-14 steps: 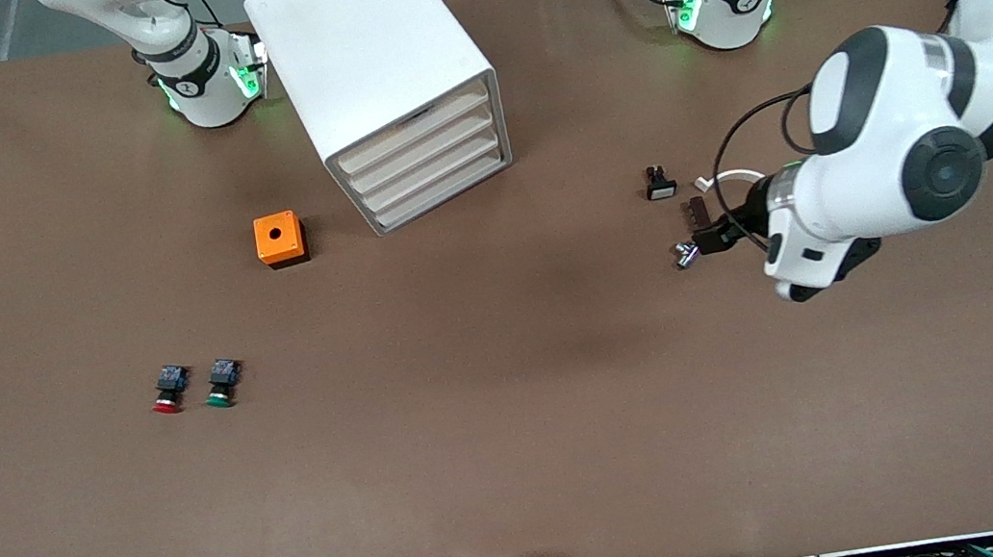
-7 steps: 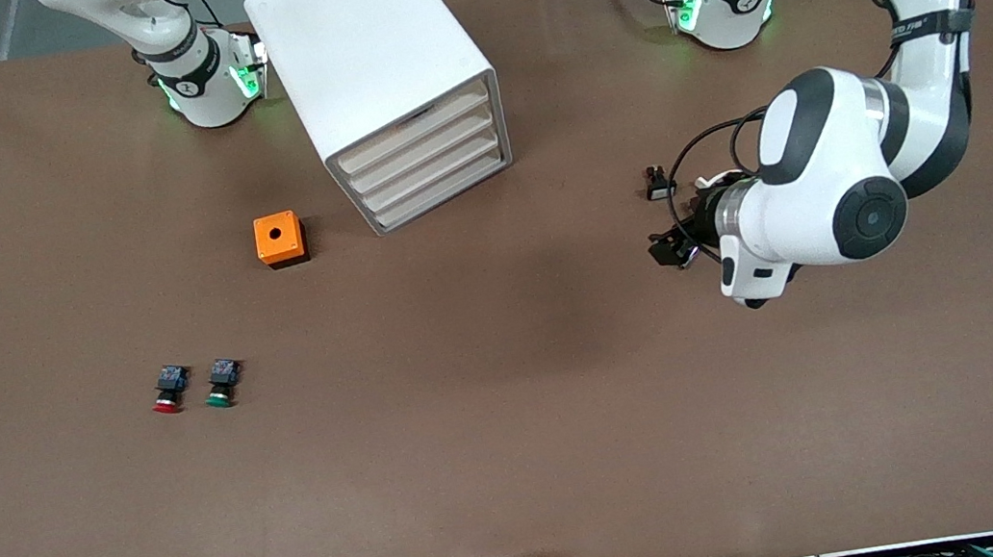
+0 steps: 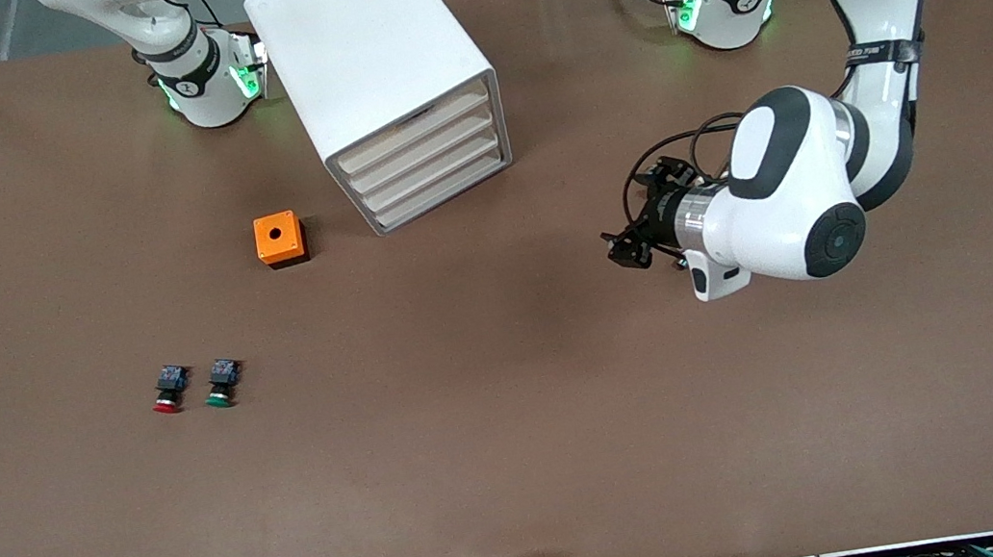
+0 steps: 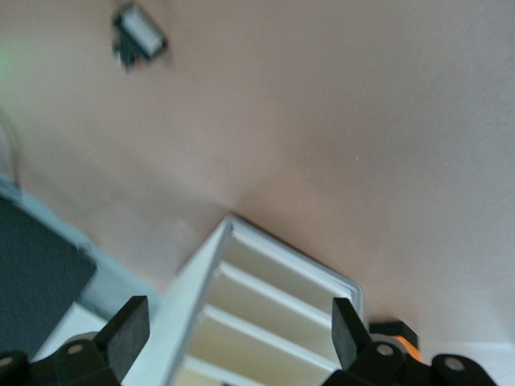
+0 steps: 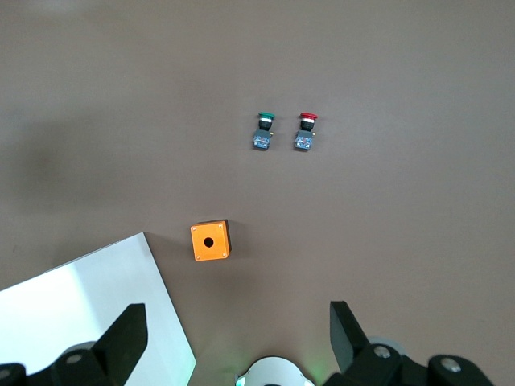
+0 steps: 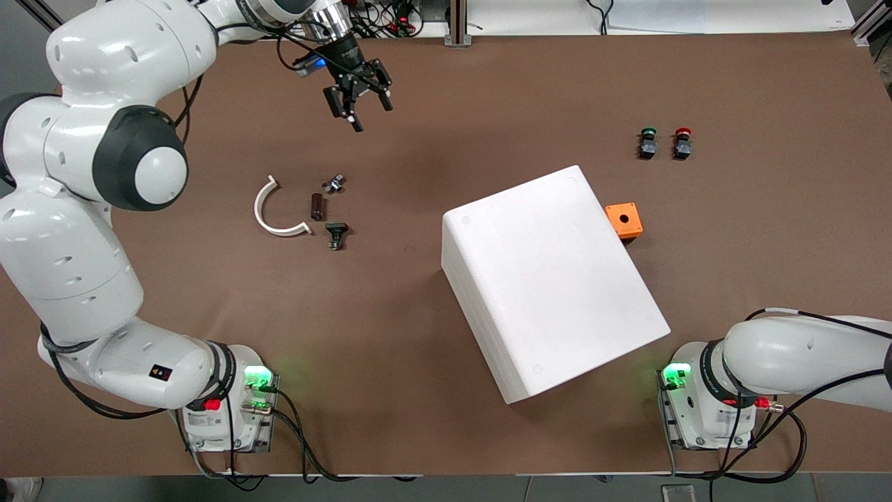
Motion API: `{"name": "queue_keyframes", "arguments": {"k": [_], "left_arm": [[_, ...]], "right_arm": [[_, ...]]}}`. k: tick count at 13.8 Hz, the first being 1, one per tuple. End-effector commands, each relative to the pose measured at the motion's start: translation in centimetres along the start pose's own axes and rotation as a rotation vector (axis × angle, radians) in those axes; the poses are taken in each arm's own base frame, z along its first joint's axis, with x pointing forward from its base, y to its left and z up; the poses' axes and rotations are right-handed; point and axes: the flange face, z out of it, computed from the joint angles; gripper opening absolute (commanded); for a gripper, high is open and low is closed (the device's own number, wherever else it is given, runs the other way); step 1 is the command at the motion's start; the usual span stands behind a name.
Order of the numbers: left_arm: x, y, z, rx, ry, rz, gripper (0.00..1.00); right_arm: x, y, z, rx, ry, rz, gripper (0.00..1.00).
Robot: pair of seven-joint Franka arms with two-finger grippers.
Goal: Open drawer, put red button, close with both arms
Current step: 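Hook the left gripper on the top drawer front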
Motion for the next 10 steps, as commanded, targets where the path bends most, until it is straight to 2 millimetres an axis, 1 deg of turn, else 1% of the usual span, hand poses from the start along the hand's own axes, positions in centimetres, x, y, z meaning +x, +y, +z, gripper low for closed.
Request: {"name": "queue_keyframes", "arguments": {"k": [1, 3, 4, 5, 6, 7, 8, 9, 10], "left_arm": [[-1.5, 0.9, 1.7, 0.046, -0.098, -0.157, 1.00], [-1.9, 1.8, 3.5, 0.075, -0.186, -0.237, 1.00], [-1.6, 2.3, 4.3, 0.089, -0.224, -0.282, 1.00], [-1.8, 2.7, 5.3, 0.111, -0.244, -0.341, 1.00], [-2.8, 2.8, 6.4, 0.131, -0.240, -0.367, 1.00], [-3.0, 3.1, 7.6, 0.153, -0.234, -0.397, 1.00], [-2.4, 3.5, 8.6, 0.174, -0.241, -0.450, 1.00], [-1.4, 4.0, 10.0, 0.202, -0.252, -0.513, 1.00], [-0.9, 4.3, 11.5, 0.230, -0.252, -0.565, 1.00]], "right_arm": [[2.3, 1.3, 2.4, 0.005, -0.050, 0.025, 1.00], [4.9, 2.0, 6.4, -0.021, -0.140, 0.037, 1.00], [6.0, 2.2, 8.0, -0.038, -0.171, 0.031, 1.00], [6.5, 1.5, 8.4, -0.054, -0.175, -0.010, 1.00], [6.5, 0.9, 8.3, -0.053, -0.174, -0.042, 1.00], [6.6, -0.2, 8.3, -0.045, -0.172, -0.070, 1.00], [6.6, -1.8, 8.7, -0.049, -0.185, -0.102, 1.00], [6.5, -2.8, 9.2, -0.058, -0.197, -0.113, 1.00], [6.9, -2.7, 9.4, -0.059, -0.185, -0.109, 1.00]]}}
